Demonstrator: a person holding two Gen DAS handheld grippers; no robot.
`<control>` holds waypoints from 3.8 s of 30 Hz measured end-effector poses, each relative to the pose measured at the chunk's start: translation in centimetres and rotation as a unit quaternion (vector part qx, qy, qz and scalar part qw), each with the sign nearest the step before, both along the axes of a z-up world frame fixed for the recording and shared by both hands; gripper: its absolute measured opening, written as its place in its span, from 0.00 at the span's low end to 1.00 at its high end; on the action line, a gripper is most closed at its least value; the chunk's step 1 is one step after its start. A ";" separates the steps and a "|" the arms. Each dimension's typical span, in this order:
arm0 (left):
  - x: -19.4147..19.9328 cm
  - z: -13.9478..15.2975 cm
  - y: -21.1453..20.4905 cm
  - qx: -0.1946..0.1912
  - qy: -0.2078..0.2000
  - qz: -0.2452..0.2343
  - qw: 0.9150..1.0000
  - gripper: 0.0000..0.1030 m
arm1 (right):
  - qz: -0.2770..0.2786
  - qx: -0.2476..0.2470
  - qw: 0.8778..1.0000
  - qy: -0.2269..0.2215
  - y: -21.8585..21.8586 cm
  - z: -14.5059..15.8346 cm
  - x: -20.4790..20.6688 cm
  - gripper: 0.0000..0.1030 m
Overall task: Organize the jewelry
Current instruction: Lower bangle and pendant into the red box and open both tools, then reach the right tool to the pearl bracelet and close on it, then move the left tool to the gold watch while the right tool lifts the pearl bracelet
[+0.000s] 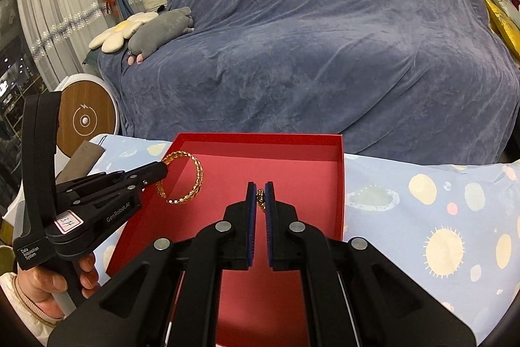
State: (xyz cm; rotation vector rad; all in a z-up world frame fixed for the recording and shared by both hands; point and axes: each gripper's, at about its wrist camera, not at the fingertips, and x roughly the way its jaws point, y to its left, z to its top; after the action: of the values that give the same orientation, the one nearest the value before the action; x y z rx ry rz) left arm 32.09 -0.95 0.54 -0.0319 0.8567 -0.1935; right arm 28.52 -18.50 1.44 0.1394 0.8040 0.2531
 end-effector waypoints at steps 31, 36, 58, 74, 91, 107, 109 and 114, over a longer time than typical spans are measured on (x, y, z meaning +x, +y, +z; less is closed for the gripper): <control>-22.8 1.4 5.0 0.002 -0.016 0.055 0.998 0.81 | -0.008 0.039 0.999 0.022 -2.1 -1.3 -23.7 0.47; -23.8 -0.8 5.0 0.027 -0.013 0.044 0.999 0.81 | 0.025 0.015 0.999 0.037 0.7 -3.2 -23.6 0.47; -23.6 -3.5 7.6 0.031 0.019 0.056 0.998 0.81 | 0.086 -0.006 0.995 0.044 7.8 -7.8 -20.8 0.34; -23.3 -4.0 7.2 0.021 0.032 0.046 0.998 0.81 | 0.085 -0.003 0.995 0.045 6.8 -7.7 -20.7 0.10; -21.3 -3.2 -1.2 0.004 0.002 -0.076 0.997 0.81 | -0.023 0.046 0.999 0.013 -2.4 -3.1 -21.2 0.10; -17.1 -7.6 -6.7 0.022 0.031 -0.142 0.989 0.77 | -0.022 0.035 0.998 0.049 -3.9 -5.9 -21.3 0.10; -17.4 -7.6 -6.9 0.036 0.023 -0.145 0.988 0.71 | -0.022 0.036 0.998 0.051 -3.9 -6.0 -21.2 0.10; -17.9 -7.5 -7.4 0.047 0.012 -0.159 0.986 0.48 | -0.020 0.036 0.998 0.048 -3.9 -5.9 -21.2 0.10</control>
State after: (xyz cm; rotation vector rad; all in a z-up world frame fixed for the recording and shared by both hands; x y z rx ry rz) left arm 14.23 -8.36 -6.97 0.1922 0.8904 -0.4536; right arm 7.29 -22.37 -4.46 0.2377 0.8869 0.2389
